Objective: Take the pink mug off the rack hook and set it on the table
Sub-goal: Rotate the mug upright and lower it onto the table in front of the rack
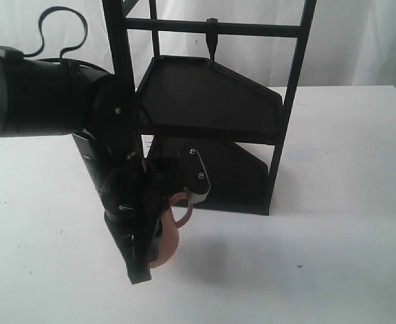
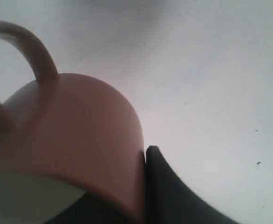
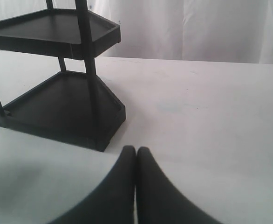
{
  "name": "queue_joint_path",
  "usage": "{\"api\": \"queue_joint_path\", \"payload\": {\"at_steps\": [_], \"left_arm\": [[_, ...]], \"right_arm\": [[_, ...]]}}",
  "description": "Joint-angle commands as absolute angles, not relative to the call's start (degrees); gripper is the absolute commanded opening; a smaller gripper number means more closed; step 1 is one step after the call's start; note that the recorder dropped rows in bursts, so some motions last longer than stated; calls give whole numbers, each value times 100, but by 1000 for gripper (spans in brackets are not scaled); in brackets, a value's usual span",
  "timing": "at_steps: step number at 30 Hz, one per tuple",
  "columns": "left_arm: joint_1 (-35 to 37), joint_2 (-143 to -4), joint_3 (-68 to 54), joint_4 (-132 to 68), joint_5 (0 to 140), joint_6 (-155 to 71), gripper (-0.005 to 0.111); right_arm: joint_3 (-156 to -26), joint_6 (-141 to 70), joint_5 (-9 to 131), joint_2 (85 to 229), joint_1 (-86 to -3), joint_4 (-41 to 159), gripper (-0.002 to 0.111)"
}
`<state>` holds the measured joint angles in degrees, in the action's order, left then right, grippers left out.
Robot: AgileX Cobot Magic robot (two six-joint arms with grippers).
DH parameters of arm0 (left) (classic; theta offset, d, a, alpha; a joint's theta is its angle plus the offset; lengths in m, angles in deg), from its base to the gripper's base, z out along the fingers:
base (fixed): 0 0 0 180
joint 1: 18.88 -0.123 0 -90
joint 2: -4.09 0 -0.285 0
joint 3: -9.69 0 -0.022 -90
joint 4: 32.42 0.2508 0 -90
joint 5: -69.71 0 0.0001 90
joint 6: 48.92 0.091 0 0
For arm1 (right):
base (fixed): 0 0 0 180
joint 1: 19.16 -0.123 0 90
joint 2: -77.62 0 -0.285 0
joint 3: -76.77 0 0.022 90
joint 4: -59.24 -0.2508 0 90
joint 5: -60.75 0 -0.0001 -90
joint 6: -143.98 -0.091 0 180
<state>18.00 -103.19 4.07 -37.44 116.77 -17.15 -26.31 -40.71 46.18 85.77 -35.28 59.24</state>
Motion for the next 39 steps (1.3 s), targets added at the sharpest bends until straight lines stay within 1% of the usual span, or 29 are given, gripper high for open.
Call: {"api": "queue_joint_path", "payload": {"at_steps": [1,14,39], "left_arm": [[1846,-10563,526,-3917,11759,-1818,0],[1846,-10708,526,-4130,11059,-1901,0],[1846,-10708,526,-4130,11165,-1901,0]], "right_arm": [[-2602,-4082,4668,8541,-3513,5924,0],[-2602,-4082,4668,8541,-3513,5924,0],[-2602,-4082,4668,8541,-3513,5924,0]]}}
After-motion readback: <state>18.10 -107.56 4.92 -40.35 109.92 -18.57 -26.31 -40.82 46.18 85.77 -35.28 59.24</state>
